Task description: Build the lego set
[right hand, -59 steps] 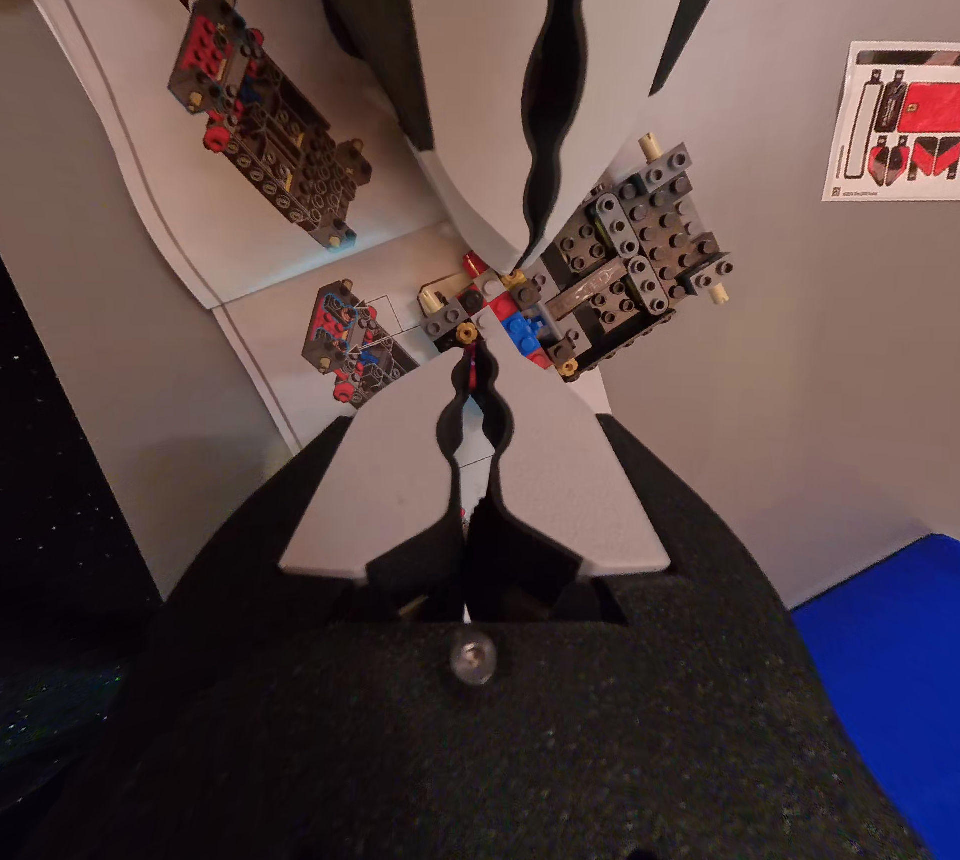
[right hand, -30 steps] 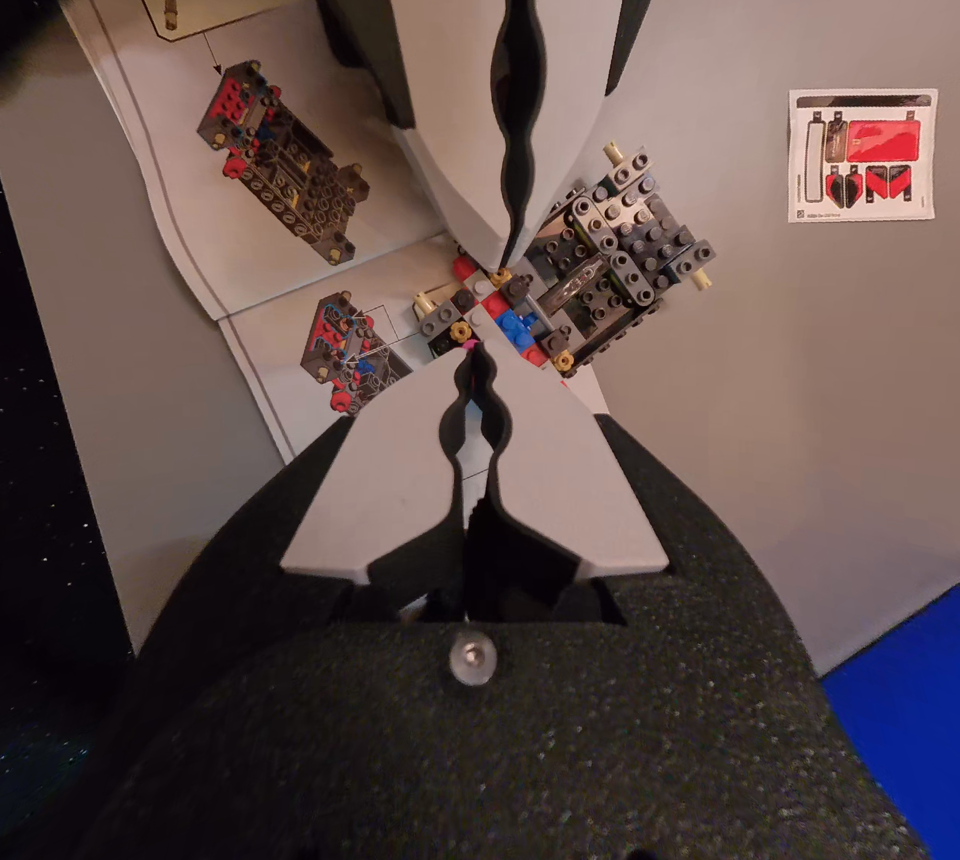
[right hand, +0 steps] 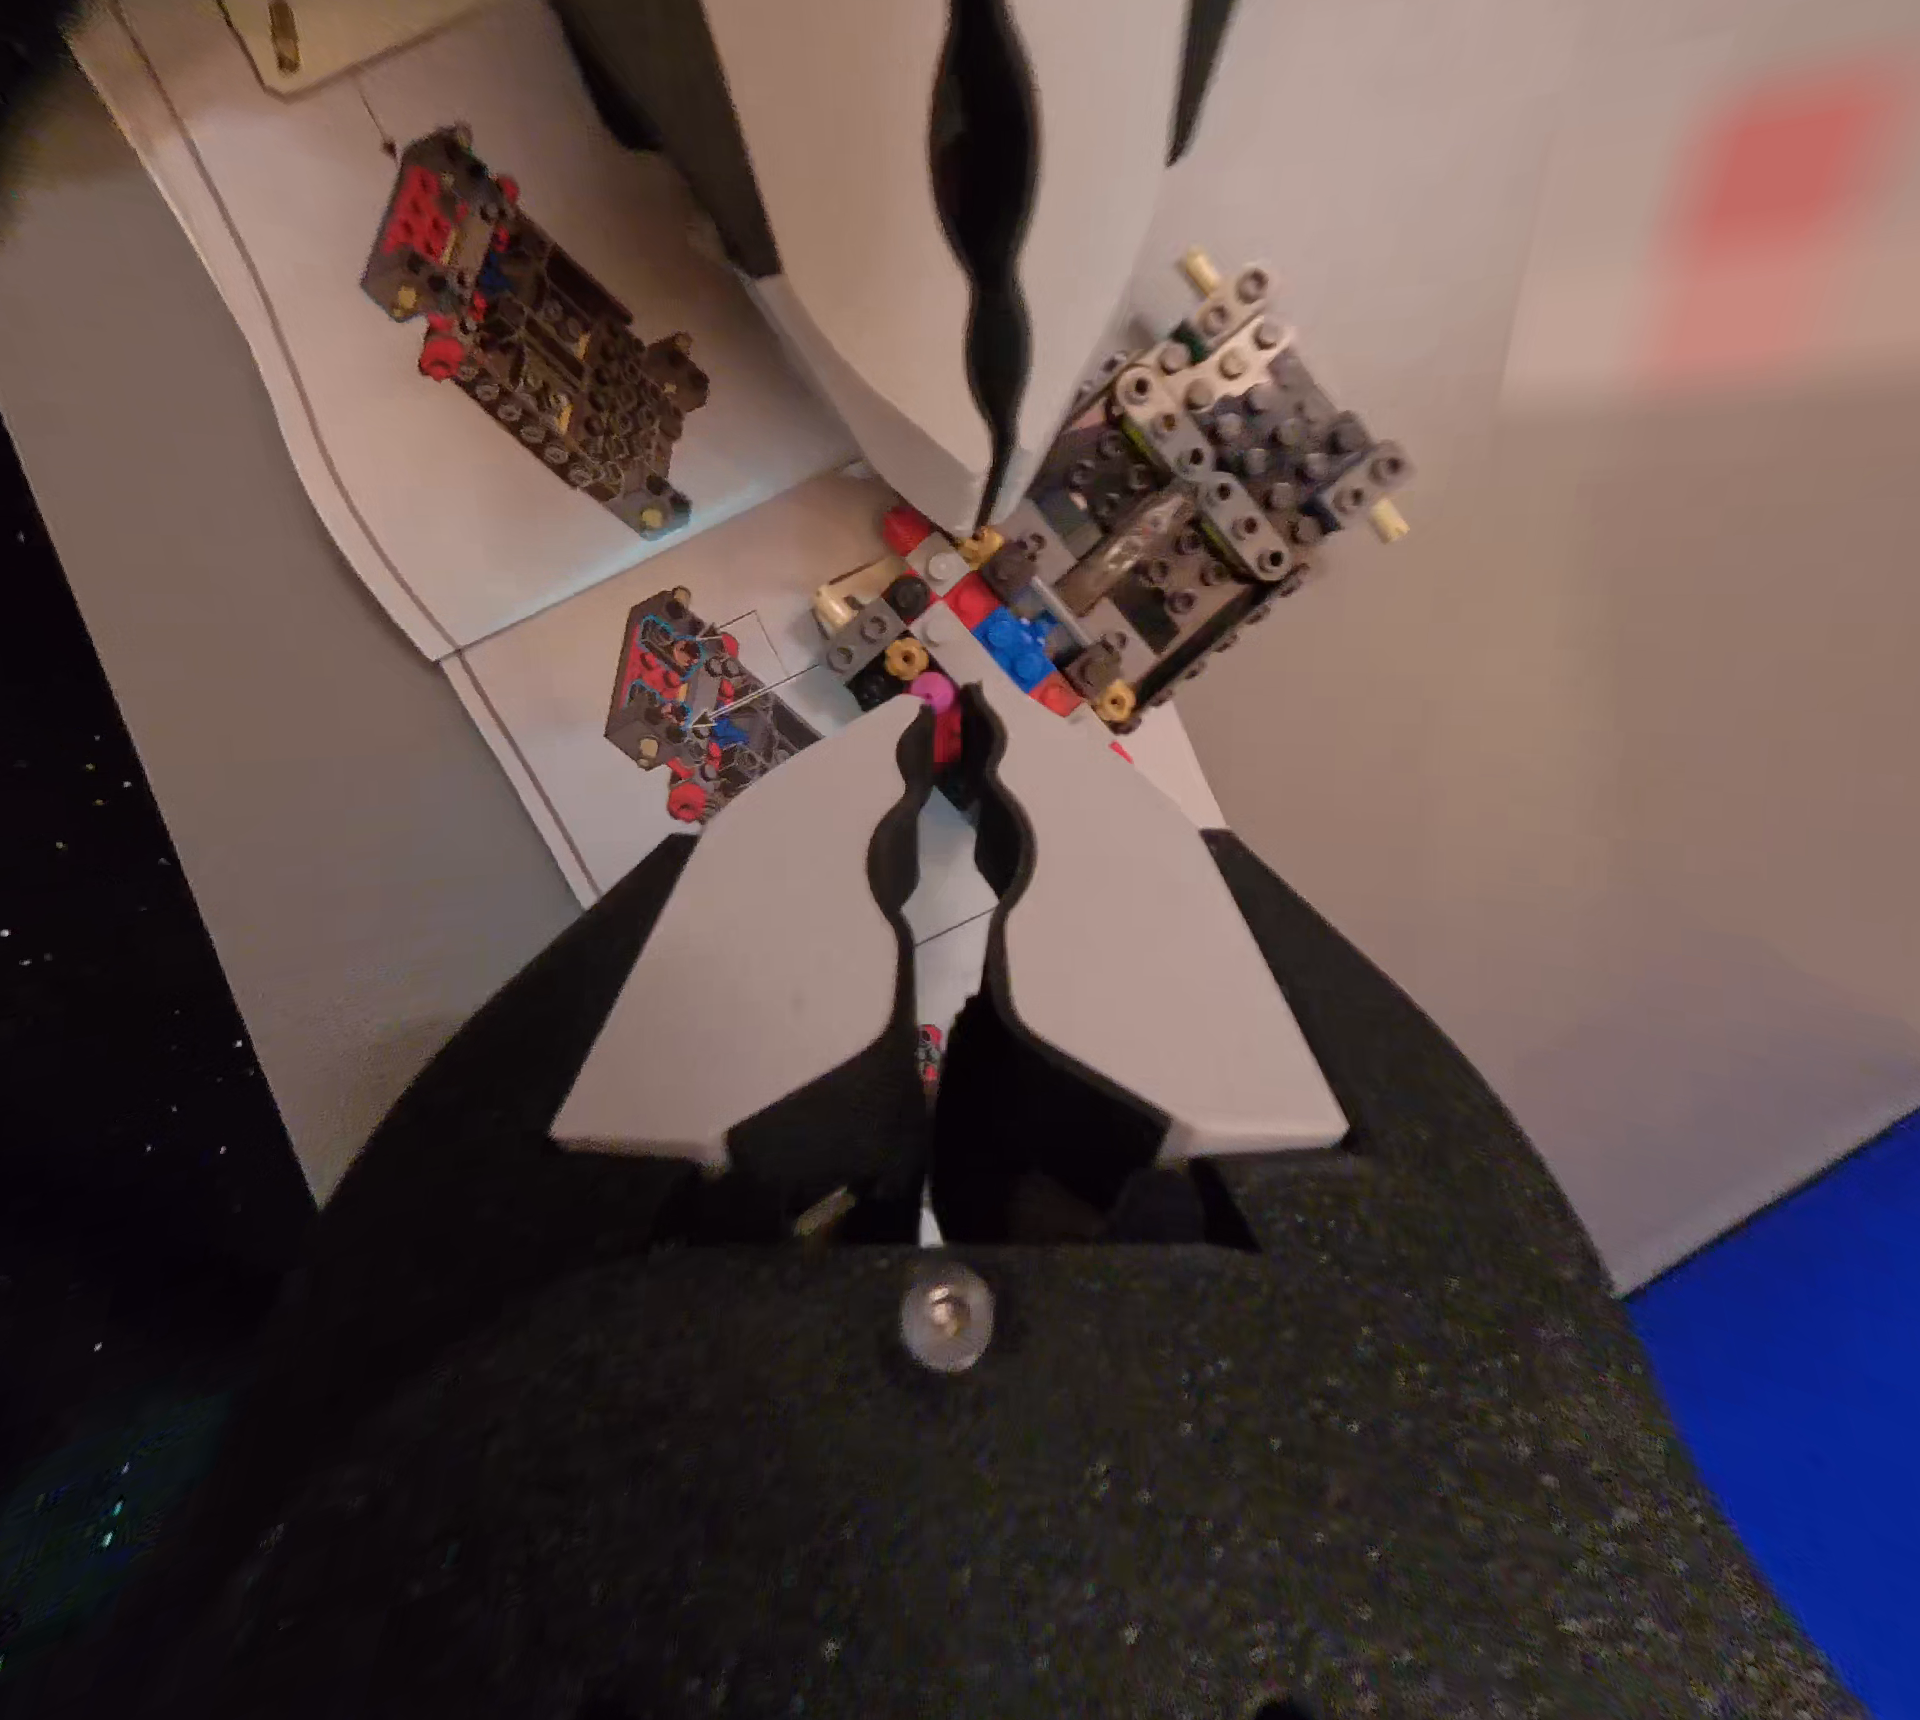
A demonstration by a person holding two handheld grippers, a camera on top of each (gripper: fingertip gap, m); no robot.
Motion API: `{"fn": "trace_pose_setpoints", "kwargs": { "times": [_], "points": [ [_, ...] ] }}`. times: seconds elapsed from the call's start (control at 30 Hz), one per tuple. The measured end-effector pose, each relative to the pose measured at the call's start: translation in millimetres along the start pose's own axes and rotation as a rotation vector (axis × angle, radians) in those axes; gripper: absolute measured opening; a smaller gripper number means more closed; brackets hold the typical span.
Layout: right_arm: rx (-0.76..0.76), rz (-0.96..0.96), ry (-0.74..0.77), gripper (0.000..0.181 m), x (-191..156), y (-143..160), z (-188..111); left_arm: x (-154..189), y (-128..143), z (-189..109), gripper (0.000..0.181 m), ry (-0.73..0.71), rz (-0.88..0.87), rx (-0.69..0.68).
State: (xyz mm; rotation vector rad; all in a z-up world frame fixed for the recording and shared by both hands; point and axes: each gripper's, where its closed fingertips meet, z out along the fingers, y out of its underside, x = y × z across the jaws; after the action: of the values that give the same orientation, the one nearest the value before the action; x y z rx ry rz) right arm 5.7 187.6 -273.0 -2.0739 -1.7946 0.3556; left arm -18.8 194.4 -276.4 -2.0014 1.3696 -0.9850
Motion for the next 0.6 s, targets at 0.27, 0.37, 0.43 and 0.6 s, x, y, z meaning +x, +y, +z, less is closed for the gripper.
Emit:
{"fn": "trace_pose_setpoints", "kwargs": {
  "times": [0.27,0.37,0.43,0.6],
  "points": [
    [0.077,-0.051,0.002,0.0,-4.4,0.0,-2.2,0.0,0.1,-0.1,0.0,0.004,-0.003,0.002],
    [0.052,-0.064,-0.013,0.0,-5.3,0.6,2.5,0.0,0.1,-0.1,0.0,0.003,-0.003,0.003],
    [0.037,-0.069,-0.015,0.0,-4.7,0.9,4.2,0.1,0.0,-0.1,0.0,0.004,-0.001,0.004],
    [-0.013,-0.059,-0.033,0.0,-4.3,1.7,5.3,0.4,0.0,0.1,0.0,0.002,0.002,0.003]
  ]
}}
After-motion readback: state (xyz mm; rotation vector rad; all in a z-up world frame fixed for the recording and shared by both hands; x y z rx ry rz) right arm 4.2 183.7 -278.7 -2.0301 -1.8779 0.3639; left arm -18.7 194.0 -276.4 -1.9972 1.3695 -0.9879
